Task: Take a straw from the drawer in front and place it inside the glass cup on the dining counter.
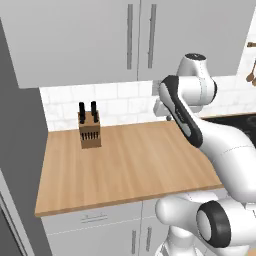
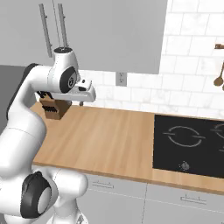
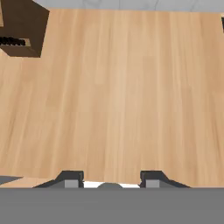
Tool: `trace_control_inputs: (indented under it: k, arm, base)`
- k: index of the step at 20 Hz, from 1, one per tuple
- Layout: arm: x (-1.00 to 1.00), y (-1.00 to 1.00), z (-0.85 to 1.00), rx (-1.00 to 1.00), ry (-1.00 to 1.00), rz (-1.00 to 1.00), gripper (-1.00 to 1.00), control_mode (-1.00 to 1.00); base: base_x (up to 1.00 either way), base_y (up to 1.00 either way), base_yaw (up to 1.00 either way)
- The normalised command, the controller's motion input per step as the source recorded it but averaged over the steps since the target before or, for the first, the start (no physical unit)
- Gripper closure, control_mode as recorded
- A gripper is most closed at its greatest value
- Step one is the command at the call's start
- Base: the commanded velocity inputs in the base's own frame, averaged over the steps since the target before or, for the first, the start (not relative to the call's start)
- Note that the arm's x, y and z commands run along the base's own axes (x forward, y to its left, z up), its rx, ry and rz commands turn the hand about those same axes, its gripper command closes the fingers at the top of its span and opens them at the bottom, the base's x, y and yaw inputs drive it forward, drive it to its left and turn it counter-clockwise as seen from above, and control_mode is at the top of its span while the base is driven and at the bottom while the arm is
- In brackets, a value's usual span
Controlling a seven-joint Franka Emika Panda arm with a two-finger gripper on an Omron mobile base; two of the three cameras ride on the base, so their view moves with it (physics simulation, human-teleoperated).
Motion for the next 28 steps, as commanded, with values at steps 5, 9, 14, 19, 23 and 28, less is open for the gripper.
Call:
trace_control_inputs:
  k: [5, 9, 14, 19, 23, 28]
  arm:
    - [-0.08, 0.0, 0.0, 0.0, 0.0, 0.0, -1.0, 1.0]
    - [0.0, 0.0, 0.0, 0.0, 0.0, 0.0, -1.0, 1.0]
    - [0.0, 0.0, 0.0, 0.0, 0.0, 0.0, -1.0, 1.0]
    - [0.0, 0.0, 0.0, 0.0, 0.0, 0.0, -1.0, 1.0]
    - [0.0, 0.0, 0.0, 0.0, 0.0, 0.0, -1.0, 1.0]
    - [0.0, 0.0, 0.0, 0.0, 0.0, 0.0, -1.0, 1.0]
  base:
    - [-0.52, -0.02, -0.03]
    - [-0.88, -0.4, 0.0]
    - [0.01, -0.87, 0.32]
    - [0.24, -0.85, 0.58]
    - [0.18, -0.75, 0.63]
    - [0.01, -0.81, 0.64]
